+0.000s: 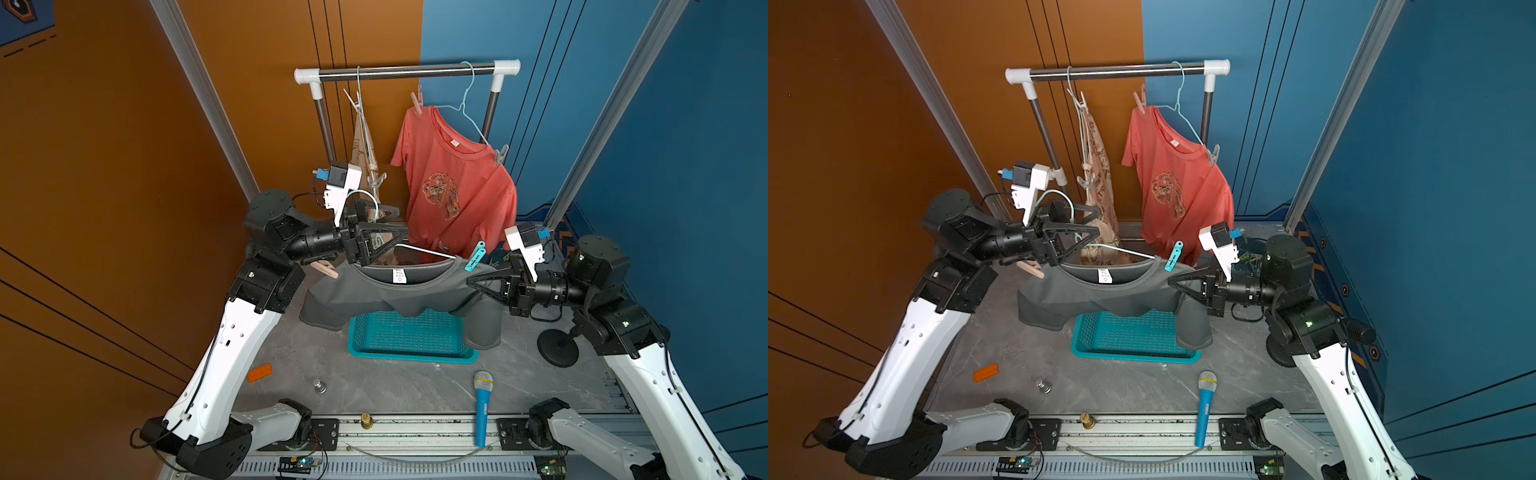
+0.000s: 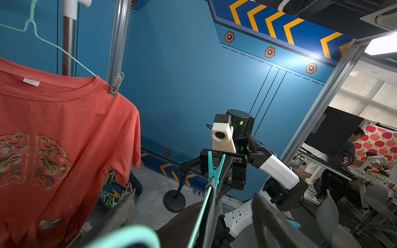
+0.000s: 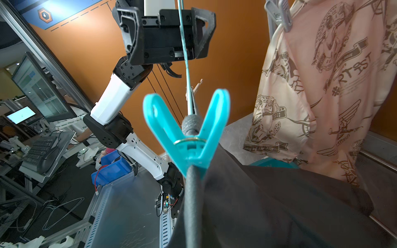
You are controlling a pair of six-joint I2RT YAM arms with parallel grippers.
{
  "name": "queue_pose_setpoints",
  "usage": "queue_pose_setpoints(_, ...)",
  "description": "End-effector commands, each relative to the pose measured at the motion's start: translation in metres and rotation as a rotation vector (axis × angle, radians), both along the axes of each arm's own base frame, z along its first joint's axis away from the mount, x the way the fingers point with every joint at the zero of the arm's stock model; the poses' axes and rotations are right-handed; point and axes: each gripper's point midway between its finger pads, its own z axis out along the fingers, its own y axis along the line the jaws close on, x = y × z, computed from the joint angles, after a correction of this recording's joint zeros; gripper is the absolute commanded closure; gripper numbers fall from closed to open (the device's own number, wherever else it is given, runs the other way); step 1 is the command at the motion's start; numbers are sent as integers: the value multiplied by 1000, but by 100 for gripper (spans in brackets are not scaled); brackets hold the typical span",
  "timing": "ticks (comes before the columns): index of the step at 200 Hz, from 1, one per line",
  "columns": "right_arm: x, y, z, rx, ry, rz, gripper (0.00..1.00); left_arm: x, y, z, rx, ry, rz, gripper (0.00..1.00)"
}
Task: Use clothespins to secure the t-shirt on both sides of the hanger
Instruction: Adjust the hanger on the clothesline.
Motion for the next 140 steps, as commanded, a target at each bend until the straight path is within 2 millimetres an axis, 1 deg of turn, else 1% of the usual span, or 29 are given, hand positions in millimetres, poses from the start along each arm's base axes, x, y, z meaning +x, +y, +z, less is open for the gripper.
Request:
queue_pose_setpoints(1, 5, -10, 22, 37, -69, -96, 100, 9, 10, 9, 2, -22, 125, 3)
queue_pose_setpoints(33, 17, -21, 23, 35, -67, -188, 100, 37, 32, -1, 46, 23, 346, 2)
queue_pose_setpoints(65, 30, -35, 29, 44, -72, -307, 100, 53, 46, -14, 107, 55, 482, 2)
queue_pose_setpoints(78, 36, -44, 36, 48, -94, -378, 100, 56, 56, -15, 126, 56, 544, 2)
queue_pose_setpoints(95, 41, -56, 45, 23, -133, -468, 100, 53, 75, -7, 129, 21, 646, 2)
queue_pose_setpoints(110, 38, -65, 53, -27, -179, -517, 100, 44, 92, 3, 113, -28, 719, 3)
queue_pose_setpoints(111, 37, -66, 56, -27, -188, -521, 100, 43, 93, 4, 111, -32, 722, 3)
queue_pose_setpoints(112, 37, -66, 55, -33, -187, -522, 100, 42, 94, 5, 110, -35, 725, 3)
queue_pose_setpoints(127, 29, -75, 67, -73, -242, -563, 100, 30, 107, 16, 92, -79, 767, 3)
queue_pose_setpoints(140, 22, -82, 77, -85, -282, -590, 100, 21, 114, 23, 82, -107, 784, 3)
